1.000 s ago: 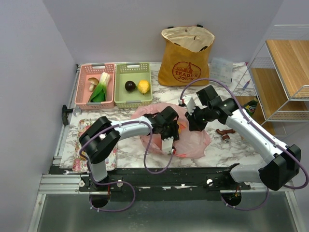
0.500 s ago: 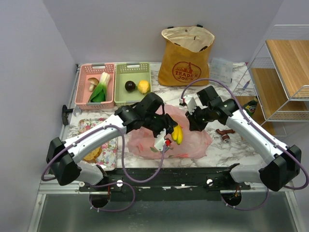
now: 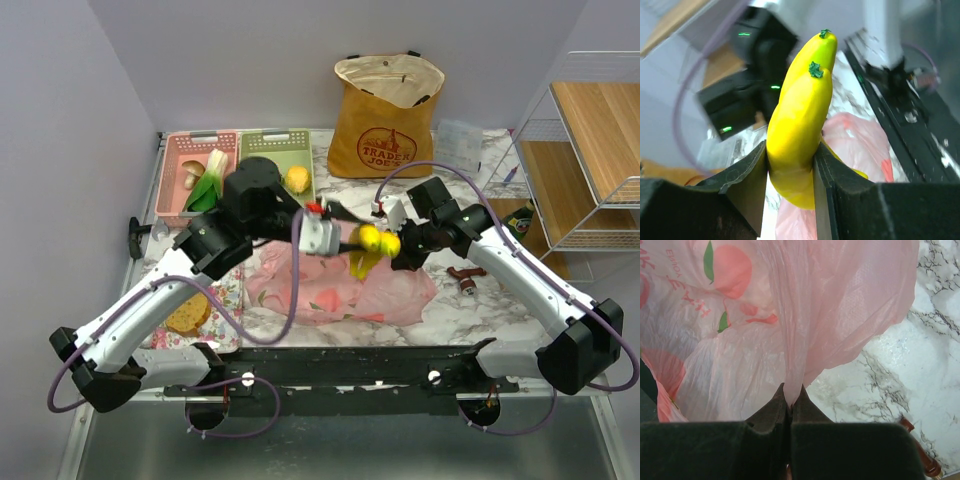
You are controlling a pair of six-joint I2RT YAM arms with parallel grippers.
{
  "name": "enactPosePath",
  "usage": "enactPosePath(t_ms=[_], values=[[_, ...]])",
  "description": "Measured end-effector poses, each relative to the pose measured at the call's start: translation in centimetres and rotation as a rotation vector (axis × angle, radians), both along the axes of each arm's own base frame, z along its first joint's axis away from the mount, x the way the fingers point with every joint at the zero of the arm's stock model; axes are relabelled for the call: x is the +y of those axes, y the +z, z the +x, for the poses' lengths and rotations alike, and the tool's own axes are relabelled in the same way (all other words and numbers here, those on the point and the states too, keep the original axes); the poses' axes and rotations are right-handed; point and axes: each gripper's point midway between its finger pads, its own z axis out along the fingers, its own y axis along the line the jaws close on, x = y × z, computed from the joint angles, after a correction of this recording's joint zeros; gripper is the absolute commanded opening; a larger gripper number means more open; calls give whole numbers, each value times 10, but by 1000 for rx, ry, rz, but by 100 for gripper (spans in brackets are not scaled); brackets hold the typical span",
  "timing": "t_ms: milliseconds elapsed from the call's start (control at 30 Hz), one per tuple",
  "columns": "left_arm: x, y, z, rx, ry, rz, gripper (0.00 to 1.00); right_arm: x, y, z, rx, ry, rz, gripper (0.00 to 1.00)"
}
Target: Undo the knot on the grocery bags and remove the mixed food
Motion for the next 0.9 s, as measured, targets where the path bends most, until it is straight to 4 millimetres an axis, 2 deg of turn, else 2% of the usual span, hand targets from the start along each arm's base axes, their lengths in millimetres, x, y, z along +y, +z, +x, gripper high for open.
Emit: enactPosePath(t_ms=[33, 67, 133, 200, 233, 267, 300, 333, 400, 500, 533, 633, 700, 800, 900], values=[[2, 11, 5, 40, 28, -23, 29, 0, 0, 0, 0, 0, 0, 1], [7, 30, 17, 90, 85, -63, 29, 0, 0, 0, 0, 0, 0, 1], [18, 54, 43, 170, 191, -112, 29, 0, 0, 0, -1, 0, 0, 1], [34, 70, 95, 223, 376, -148, 29, 0, -1, 0, -2, 1, 0, 1], [42, 73, 123, 248, 463, -154, 29, 0, -2, 0, -3, 1, 0, 1], [49, 75, 141, 257, 523, -162, 29, 0, -2, 0, -2, 1, 0, 1], [61, 73, 173, 274, 622, -162, 29, -1, -3, 0, -2, 0, -1, 1], [75, 63, 213, 294, 735, -149, 29, -1, -4, -1, -3, -2, -4, 1], [99, 39, 263, 322, 887, -115, 29, -4, -5, -1, -6, -6, -12, 1], [142, -33, 331, 390, 1101, 13, 29, -7, -3, 1, -24, -16, -22, 1], [155, -56, 345, 416, 1150, 59, 29, -8, -2, 2, -33, -22, -27, 1], [194, -125, 375, 467, 1280, 215, 29, -13, 0, 5, -59, -38, -43, 1], [211, -153, 384, 467, 1329, 294, 29, -16, 1, 7, -76, -51, -57, 1], [231, -181, 392, 444, 1384, 386, 31, -25, 3, 14, -108, -84, -88, 1], [244, -193, 398, 426, 1412, 437, 33, -32, 4, 20, -128, -113, -109, 1]])
